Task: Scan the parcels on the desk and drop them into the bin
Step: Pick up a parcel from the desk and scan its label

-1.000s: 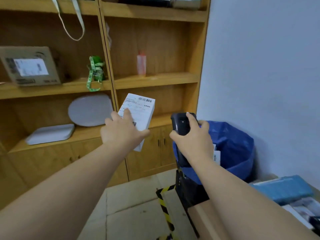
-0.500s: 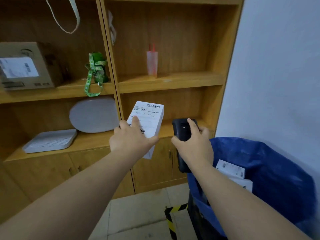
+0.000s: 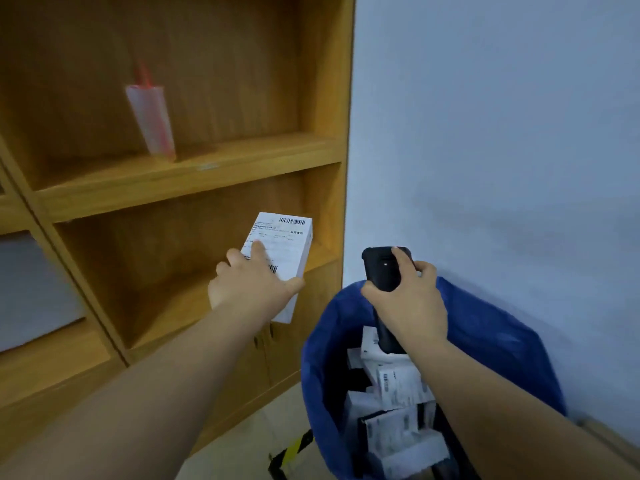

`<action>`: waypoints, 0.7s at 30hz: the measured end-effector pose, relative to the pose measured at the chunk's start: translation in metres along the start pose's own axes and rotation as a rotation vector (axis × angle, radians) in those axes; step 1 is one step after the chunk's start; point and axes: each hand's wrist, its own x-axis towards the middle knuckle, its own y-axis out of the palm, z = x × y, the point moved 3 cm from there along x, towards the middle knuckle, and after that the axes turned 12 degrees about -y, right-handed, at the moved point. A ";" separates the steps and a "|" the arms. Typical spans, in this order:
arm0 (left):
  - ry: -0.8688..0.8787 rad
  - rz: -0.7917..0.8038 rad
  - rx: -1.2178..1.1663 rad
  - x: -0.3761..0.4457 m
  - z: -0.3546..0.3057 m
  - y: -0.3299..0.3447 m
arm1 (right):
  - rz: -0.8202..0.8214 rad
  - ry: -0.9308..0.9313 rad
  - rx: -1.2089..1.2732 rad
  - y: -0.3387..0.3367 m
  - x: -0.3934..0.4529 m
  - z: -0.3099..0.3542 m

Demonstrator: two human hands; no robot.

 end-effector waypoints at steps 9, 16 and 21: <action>0.458 0.201 -0.005 0.071 -0.142 0.068 | -0.273 0.336 -0.142 -0.012 0.037 -0.072; 0.795 0.300 0.042 0.047 -0.214 0.122 | -0.416 0.610 -0.251 -0.031 -0.003 -0.114; 0.940 0.455 0.081 -0.002 -0.235 0.184 | -0.434 0.781 -0.267 -0.026 -0.044 -0.153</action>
